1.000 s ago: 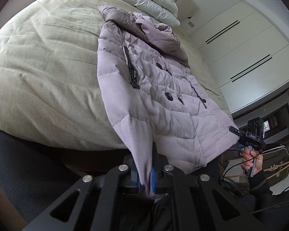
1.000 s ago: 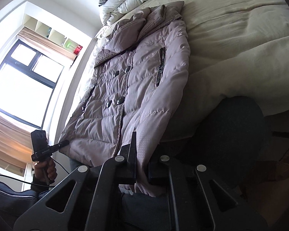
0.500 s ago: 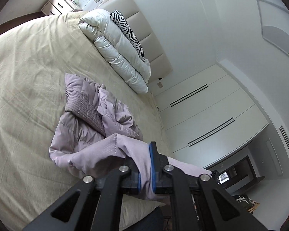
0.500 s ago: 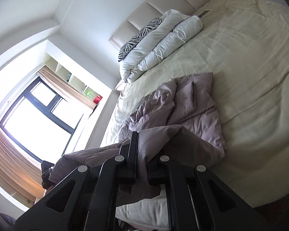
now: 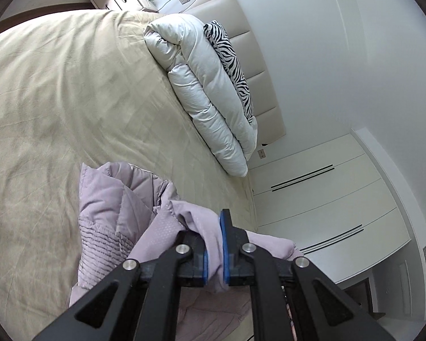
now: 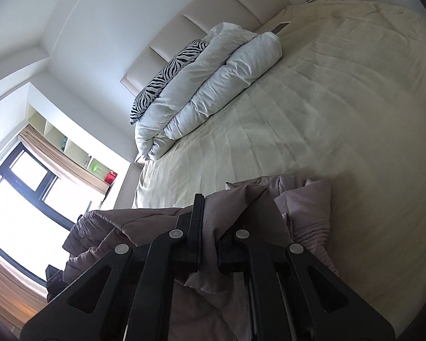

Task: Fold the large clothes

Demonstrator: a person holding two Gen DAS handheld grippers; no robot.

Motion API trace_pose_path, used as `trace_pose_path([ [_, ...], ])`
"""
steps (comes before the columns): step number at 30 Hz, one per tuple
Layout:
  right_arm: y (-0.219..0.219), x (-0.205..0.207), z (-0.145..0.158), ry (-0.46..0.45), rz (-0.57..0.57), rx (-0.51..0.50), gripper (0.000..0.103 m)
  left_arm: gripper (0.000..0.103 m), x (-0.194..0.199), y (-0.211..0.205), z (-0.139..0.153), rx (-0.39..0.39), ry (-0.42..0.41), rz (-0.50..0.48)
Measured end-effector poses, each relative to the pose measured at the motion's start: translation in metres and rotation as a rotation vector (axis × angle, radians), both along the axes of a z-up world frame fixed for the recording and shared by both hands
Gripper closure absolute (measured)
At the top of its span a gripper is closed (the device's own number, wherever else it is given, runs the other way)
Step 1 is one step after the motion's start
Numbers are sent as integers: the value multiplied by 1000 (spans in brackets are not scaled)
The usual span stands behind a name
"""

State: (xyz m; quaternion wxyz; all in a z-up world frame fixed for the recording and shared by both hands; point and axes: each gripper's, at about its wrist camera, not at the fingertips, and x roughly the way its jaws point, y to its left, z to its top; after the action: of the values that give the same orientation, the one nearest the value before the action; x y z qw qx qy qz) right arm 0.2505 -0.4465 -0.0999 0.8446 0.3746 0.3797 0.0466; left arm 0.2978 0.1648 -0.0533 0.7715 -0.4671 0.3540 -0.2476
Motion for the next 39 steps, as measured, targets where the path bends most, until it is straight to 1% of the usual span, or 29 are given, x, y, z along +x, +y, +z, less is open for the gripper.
trace_pose_path([
  [2, -2, 32, -28, 43, -18, 13, 97, 95, 26, -4, -15, 24, 31, 7],
  [5, 7, 73, -74, 108, -16, -47, 97, 94, 58, -9, -41, 56, 78, 20],
  [6, 7, 84, -89, 133, -22, -46, 97, 94, 67, -9, -50, 55, 95, 24],
  [9, 7, 106, -141, 204, -28, -2, 96, 91, 86, -8, -79, 50, 161, 31],
  [10, 9, 112, -153, 214, -22, -1, 96, 89, 90, -7, -89, 46, 188, 35],
  [11, 11, 117, -166, 226, -10, -9, 95, 88, 93, -7, -98, 35, 210, 36],
  [12, 14, 121, -175, 237, 5, -13, 93, 87, 95, -7, -104, 30, 224, 34],
  [14, 15, 127, -192, 254, 25, -1, 91, 84, 95, -9, -107, 32, 219, 31],
  [15, 14, 128, -194, 249, 24, 10, 90, 79, 94, -9, -105, 31, 209, 28],
  [16, 13, 127, -195, 236, 21, 23, 88, 70, 91, -9, -101, 32, 195, 26],
  [17, 11, 124, -193, 221, 20, 39, 87, 66, 88, -9, -95, 35, 181, 26],
  [19, 6, 120, -190, 191, 15, 78, 81, 47, 81, -8, -83, 49, 152, 35],
  [20, 5, 117, -187, 182, 15, 87, 79, 41, 76, -6, -75, 65, 135, 46],
  [21, 5, 114, -185, 180, 16, 87, 74, 31, 72, -5, -68, 79, 120, 59],
  [22, 5, 112, -183, 181, 19, 80, 62, 26, 68, -3, -61, 94, 108, 74],
  [23, 4, 108, -178, 172, 25, 85, 50, 25, 64, -2, -55, 108, 96, 83],
  [24, 5, 107, -176, 155, 29, 95, 23, 25, 59, -1, -49, 124, 88, 92],
  [25, 4, 102, -170, 137, 33, 101, 4, 25, 54, -2, -43, 146, 79, 102],
  [26, 3, 96, -163, 122, 31, 96, 3, 25, 48, -5, -36, 179, 61, 108],
  [28, 5, 90, -153, 125, 34, 74, 3, 25, 35, -24, -15, 285, -9, 89],
  [30, 7, 77, -139, 148, 38, 34, 3, 25, 19, -55, 4, 420, -95, 56],
  [32, 22, 68, -122, 140, 86, -43, 3, 25, 3, -96, 15, 551, -188, 6],
  [33, 34, 64, -112, 128, 115, -99, 7, 25, -4, -116, 17, 608, -229, -22],
  [34, 47, 61, -103, 119, 154, -148, 21, 25, -10, -138, 17, 673, -267, -51],
  [35, 63, 58, -95, 116, 198, -187, 30, 25, -14, -159, 15, 740, -301, -73],
  [36, 78, 56, -89, 118, 237, -214, 46, 26, -18, -178, 10, 803, -332, -96],
  [37, 94, 53, -84, 125, 265, -243, 62, 29, -21, -195, 4, 858, -353, -119],
  [38, 110, 49, -81, 132, 289, -281, 71, 31, -22, -210, -2, 908, -364, -134],
  [39, 124, 46, -80, 135, 316, -310, 74, 31, -22, -220, -8, 949, -370, -145],
])
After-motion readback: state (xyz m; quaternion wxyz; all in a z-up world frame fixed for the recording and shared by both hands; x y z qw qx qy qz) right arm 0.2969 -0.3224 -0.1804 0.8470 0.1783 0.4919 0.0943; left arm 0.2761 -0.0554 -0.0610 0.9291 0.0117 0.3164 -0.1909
